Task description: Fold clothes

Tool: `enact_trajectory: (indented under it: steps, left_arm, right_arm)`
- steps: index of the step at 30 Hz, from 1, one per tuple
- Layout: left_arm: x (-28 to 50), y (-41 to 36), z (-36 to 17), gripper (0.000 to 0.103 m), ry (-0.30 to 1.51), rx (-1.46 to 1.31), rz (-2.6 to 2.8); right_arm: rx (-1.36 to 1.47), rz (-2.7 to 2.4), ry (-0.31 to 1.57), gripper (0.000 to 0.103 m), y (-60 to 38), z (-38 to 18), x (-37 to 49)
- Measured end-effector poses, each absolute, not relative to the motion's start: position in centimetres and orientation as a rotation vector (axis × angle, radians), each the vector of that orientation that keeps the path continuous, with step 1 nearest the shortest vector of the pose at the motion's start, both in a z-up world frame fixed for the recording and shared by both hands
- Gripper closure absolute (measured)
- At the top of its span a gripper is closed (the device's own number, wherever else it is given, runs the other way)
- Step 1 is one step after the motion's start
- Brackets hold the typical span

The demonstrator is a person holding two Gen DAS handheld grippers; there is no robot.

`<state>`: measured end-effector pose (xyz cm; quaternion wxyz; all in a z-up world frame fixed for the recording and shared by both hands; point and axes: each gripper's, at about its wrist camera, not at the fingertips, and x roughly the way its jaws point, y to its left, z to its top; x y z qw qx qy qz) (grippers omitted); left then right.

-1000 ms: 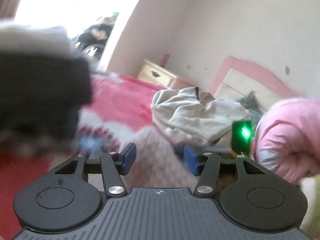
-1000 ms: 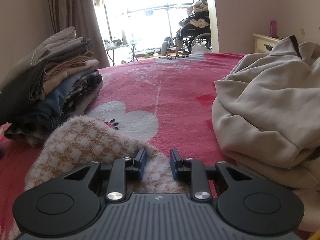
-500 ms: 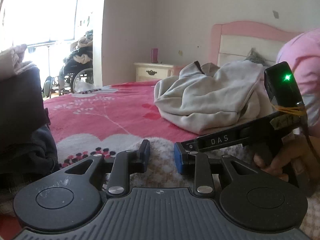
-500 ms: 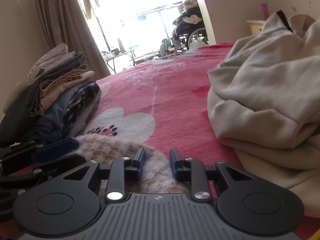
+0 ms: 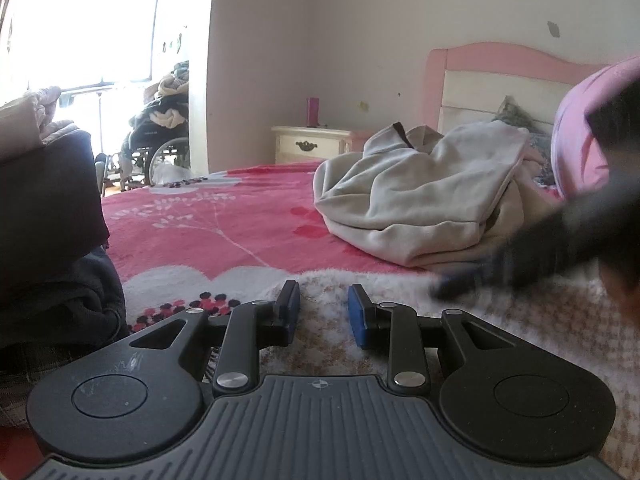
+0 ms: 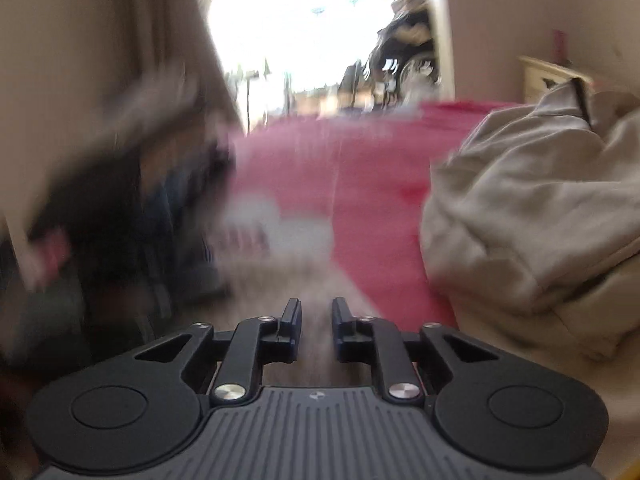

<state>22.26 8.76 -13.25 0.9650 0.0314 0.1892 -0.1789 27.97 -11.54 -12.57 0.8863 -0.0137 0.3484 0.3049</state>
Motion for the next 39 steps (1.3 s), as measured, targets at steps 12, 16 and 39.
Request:
enact_trajectory:
  steps: [12,16,39]
  left_arm:
    - [20.7,7.9,-9.2,0.059,0.409,0.15,-0.314]
    - [16.7,8.3,-6.4,0.058,0.392,0.101,-0.357]
    - [-3.8,-3.0,-12.5,0.056,0.577,0.265,-0.701]
  right_arm:
    - [-0.091,0.533,0.715,0.09,-14.8,-7.5,23.9]
    - [-0.072,0.527,0.714,0.09,-17.7,-3.5,19.7]
    - [-0.248,0.56,0.788,0.091,-18.8,-9.5,6.1]
